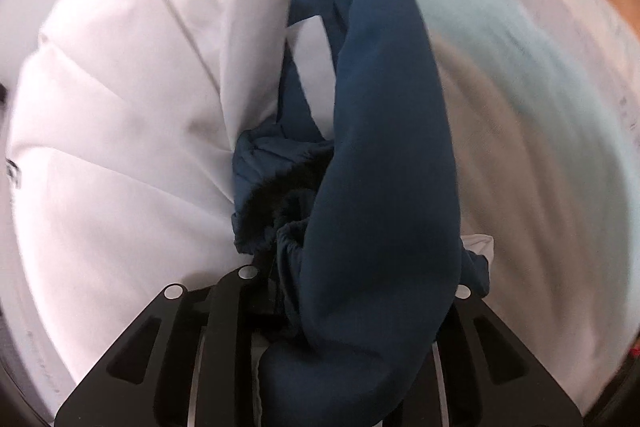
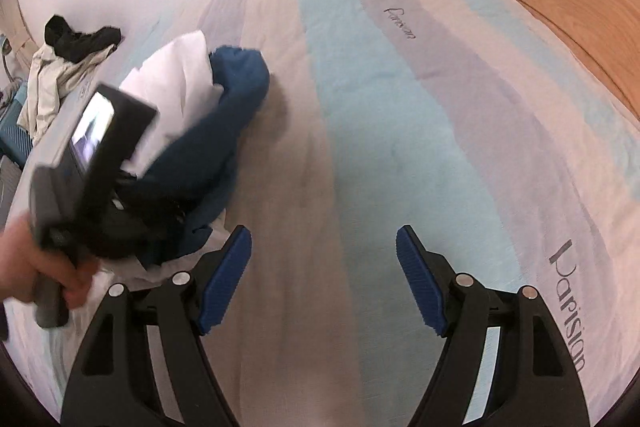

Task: Fold large clothes

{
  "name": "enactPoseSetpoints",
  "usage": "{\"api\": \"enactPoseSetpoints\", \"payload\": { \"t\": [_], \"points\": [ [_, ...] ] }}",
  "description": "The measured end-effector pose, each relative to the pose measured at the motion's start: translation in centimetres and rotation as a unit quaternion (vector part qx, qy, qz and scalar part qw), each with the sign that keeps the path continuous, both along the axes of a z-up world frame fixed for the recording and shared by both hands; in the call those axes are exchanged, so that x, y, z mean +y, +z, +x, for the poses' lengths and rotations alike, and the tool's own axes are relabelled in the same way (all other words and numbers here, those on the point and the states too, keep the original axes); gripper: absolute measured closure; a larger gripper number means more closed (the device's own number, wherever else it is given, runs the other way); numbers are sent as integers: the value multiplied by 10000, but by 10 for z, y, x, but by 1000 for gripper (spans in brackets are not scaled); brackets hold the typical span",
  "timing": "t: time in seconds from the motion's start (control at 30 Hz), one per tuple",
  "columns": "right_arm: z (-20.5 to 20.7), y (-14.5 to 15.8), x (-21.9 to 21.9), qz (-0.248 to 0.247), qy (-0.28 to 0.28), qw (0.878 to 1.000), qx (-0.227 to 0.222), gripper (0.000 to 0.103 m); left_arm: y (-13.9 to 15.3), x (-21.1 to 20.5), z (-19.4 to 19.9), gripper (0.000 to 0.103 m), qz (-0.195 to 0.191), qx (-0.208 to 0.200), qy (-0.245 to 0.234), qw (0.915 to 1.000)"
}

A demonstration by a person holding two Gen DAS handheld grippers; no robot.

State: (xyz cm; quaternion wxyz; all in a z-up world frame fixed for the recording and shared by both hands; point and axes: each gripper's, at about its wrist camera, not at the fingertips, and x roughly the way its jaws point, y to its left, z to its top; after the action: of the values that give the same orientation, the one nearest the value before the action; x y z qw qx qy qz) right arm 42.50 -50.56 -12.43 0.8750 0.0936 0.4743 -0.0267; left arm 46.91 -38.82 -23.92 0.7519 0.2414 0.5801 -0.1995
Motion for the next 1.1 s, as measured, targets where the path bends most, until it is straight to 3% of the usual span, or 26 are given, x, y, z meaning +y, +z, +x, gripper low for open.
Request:
{"api": "enactPoseSetpoints", "payload": {
  "t": [0.03,0.07,0.1,0.13,0.17,0.2,0.43,0.53,0.63,0.73,0.8,0.87,1.03,1.1],
  "points": [
    [-2,6,0,16,-26,10000,-20,31,3,-1,-3,73,54,-117,11,9999],
    [-1,12,-2,48,-58,9999,-67,31,8,-2,-7,60,112,-247,11,9996],
    [2,16,-4,53,-68,9999,-103,31,12,-2,-11,38,80,-300,-16,9995],
    [5,24,-6,31,-61,9999,-157,31,23,0,-18,29,-78,-396,-38,9992],
    [4,28,-8,21,-52,9998,-190,31,29,0,-21,12,-198,-430,-38,9989],
    [5,34,-9,14,-36,9997,-244,31,40,4,-27,6,-418,-475,-11,9980],
    [18,68,-5,73,79,9987,-494,30,90,38,-67,6,-1190,-68,-70,9928],
    [34,72,11,106,396,9983,-415,23,123,85,-71,6,-1596,116,8,9871],
    [52,66,36,247,824,9962,-116,16,139,137,-49,6,-1859,305,296,9816],
    [81,52,67,492,1206,9913,175,12,131,185,-9,6,-2348,674,557,9681],
    [109,32,87,849,1407,9846,599,11,117,209,17,6,-2534,833,806,9604],
    [132,11,99,1041,1470,9790,955,11,94,236,50,6,-2830,1076,1162,9460],
    [172,-24,106,971,1366,9755,1427,11,52,251,92,6,-3139,1590,1354,9262],
    [180,-35,103,1047,1260,9746,1529,11,44,253,96,6,-3122,1658,1364,9254]
  ]
}}
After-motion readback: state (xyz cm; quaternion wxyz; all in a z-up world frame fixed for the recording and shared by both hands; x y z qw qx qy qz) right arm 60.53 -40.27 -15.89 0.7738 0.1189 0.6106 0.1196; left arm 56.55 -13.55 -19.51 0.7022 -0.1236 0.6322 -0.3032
